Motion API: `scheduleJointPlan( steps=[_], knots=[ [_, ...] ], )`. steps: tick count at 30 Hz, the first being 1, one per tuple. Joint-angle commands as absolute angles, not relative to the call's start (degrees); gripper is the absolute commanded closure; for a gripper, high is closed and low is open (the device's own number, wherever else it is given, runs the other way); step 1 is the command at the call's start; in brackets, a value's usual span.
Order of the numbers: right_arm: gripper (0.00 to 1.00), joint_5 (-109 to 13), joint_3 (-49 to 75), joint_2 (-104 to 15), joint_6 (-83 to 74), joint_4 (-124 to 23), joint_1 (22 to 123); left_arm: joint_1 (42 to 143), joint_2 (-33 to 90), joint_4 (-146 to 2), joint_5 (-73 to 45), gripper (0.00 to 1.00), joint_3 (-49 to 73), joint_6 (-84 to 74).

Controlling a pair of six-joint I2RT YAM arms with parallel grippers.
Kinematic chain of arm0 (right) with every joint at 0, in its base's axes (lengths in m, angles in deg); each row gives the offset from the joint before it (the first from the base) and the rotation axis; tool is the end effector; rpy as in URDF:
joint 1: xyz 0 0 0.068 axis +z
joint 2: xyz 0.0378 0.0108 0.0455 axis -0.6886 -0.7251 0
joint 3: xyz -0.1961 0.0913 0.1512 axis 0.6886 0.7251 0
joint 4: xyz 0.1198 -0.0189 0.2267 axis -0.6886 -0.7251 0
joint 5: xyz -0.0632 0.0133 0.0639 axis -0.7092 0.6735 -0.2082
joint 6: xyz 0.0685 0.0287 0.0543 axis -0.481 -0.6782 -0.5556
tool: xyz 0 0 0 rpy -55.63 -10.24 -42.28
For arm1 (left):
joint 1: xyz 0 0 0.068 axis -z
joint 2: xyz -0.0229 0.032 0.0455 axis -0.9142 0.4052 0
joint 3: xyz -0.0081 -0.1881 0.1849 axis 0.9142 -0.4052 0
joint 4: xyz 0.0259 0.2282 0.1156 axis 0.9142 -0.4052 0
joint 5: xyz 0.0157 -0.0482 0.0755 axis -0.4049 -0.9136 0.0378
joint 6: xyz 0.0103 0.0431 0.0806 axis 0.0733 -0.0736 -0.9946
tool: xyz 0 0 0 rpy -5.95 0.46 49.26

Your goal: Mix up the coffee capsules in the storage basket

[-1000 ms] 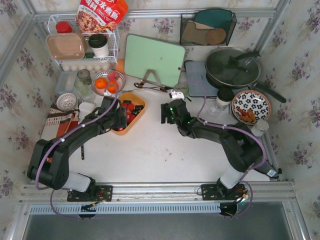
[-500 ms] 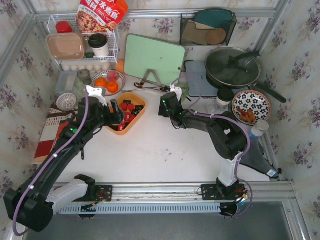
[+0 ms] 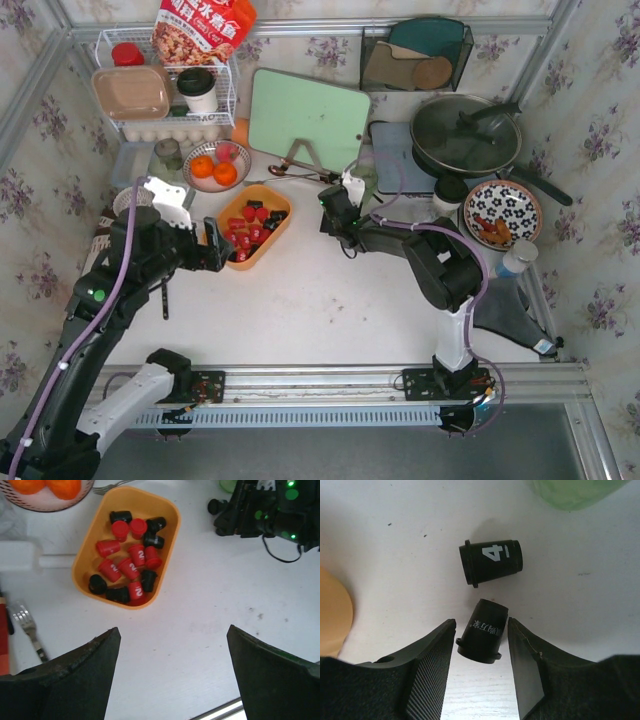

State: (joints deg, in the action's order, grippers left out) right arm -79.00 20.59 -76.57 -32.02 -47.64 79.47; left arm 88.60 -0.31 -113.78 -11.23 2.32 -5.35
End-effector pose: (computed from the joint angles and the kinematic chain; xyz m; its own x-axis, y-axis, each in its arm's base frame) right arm 0.3770 0.2325 0.1190 -0.6234 0.1837 -0.7600 0.0607 0.9804 0.1872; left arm 0.1824 -0.0843 0.3612 -0.4514 -0.0289 -0.8918 0.3819 0.8970 -0.2224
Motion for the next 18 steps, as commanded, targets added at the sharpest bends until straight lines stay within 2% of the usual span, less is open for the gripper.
scheduleJointPlan(
  steps=[1,8,18],
  knots=[
    [0.49,-79.5,21.3,-76.6,-34.8,-48.3,79.5,88.5,-2.4,-116.5,-6.0,0.09,1.3,-11.9],
    [0.57,-77.9,21.9,-76.3,-34.6,-48.2,79.5,88.3,-5.0,-112.5,-4.9,0.08,-3.8,-12.4],
    [0.72,-76.4,23.7,-73.2,-30.7,-47.4,79.6,87.9,-8.7,-112.2,-2.3,0.08,-5.1,-12.7]
  ],
)
